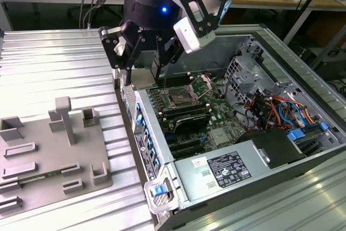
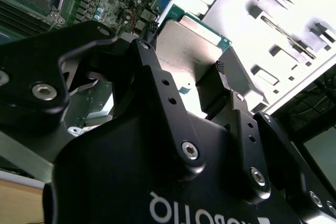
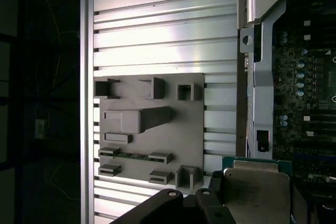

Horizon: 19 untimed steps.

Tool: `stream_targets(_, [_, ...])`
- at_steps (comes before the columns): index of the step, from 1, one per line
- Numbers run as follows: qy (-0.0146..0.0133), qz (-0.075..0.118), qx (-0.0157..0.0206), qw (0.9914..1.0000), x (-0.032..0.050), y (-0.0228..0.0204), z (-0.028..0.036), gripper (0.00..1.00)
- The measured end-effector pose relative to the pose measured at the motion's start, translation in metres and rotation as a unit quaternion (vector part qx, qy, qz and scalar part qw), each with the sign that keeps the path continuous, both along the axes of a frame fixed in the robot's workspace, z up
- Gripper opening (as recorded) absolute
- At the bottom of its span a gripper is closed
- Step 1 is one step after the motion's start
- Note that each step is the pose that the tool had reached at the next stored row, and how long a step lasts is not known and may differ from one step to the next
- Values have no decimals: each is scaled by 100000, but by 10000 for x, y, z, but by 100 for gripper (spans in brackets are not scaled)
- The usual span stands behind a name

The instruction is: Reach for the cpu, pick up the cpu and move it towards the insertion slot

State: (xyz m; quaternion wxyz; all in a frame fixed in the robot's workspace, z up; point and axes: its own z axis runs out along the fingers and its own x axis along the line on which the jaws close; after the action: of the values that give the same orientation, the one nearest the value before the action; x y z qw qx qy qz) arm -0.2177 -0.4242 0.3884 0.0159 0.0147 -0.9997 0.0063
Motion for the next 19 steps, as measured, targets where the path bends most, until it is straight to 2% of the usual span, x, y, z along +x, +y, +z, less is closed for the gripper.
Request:
stream_targets(6, [0,171,-7,100000,116,0,1,55])
stream_targets(12, [4,557,-7,99998,335,4,1,55])
stream_targets(19, [1,959,-5,99995,523,6,0,55])
